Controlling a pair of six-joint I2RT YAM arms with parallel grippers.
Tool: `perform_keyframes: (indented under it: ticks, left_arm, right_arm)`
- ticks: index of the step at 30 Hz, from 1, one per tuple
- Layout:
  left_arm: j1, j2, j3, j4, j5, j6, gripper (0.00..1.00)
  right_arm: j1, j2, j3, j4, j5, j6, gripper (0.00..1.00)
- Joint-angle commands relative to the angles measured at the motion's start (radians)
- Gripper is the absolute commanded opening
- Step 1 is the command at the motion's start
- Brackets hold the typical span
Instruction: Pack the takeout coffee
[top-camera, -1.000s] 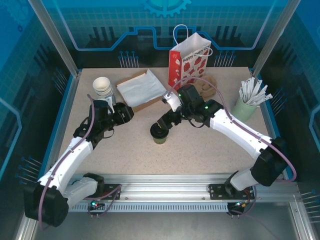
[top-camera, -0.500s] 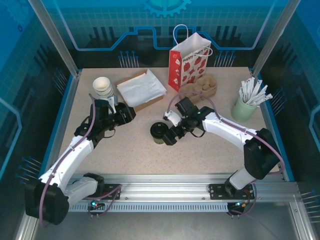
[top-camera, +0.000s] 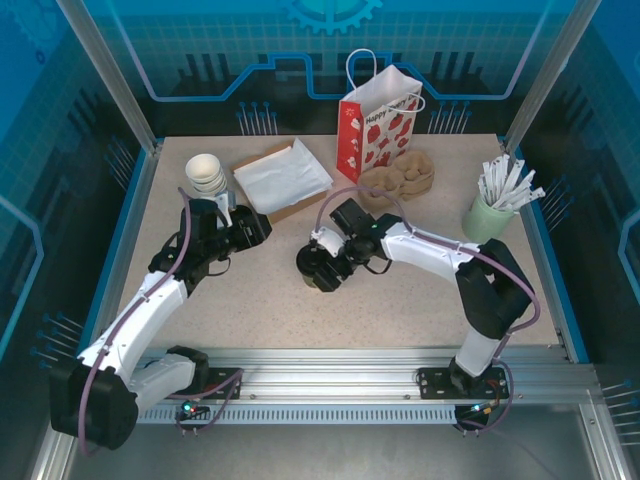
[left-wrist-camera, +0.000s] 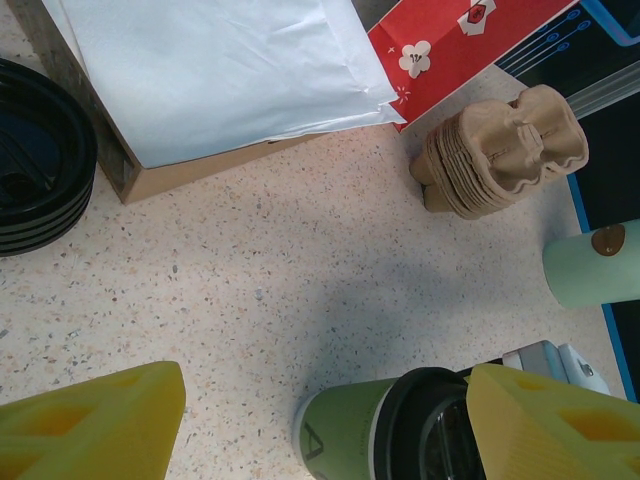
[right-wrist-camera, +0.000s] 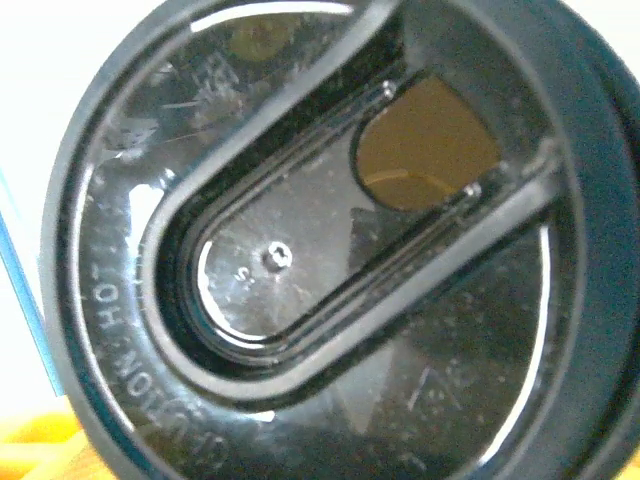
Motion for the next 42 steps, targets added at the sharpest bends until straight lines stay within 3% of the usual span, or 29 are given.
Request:
perform_keyframes:
  ticks: [1, 12, 17, 20, 23, 25, 30, 35, 42]
  left_arm:
    - [0.006, -0.017, 0.004, -0.008, 0.008, 0.031, 0.76]
    - [0.006, -0.024, 0.000, -0.018, 0.000, 0.043, 0.76]
    - [0.006, -0.029, 0.013, -0.024, 0.018, 0.036, 0.76]
    - [0.000, -0.040, 0.029, -0.015, 0.052, 0.021, 0.76]
    - [-0.048, -0.035, 0.059, 0.000, 0.046, 0.031, 0.76]
    - [-0.091, -0.016, 0.086, 0.001, 0.030, 0.050, 0.76]
    - [-0.153, 0.053, 0.144, 0.005, 0.021, 0.079, 0.76]
    - [-0.182, 0.100, 0.189, 0.005, 0.027, 0.089, 0.76]
    - [-0.193, 0.126, 0.211, 0.005, 0.026, 0.095, 0.76]
  right_arm:
    - [0.024, 0.036, 0.051, 0.026, -0.021, -0.002, 0.77]
    - [0.055, 0.120, 0.150, 0.033, -0.019, 0.014, 0.73]
    - [0.037, 0.046, 0.122, -0.022, 0.020, 0.006, 0.80]
    - [-0.009, -0.058, 0.102, -0.073, 0.038, 0.001, 0.84]
    - [-0.117, -0.129, 0.118, -0.102, 0.060, 0.036, 0.83]
    - [-0.196, -0.129, 0.158, -0.119, 0.166, 0.070, 0.82]
    - [-0.364, -0.025, 0.301, -0.128, 0.414, 0.097, 0.76]
    - [-0.456, 0.135, 0.458, -0.140, 0.475, 0.050, 0.70]
    - [-0.480, 0.320, 0.643, -0.173, 0.505, -0.040, 0.66]
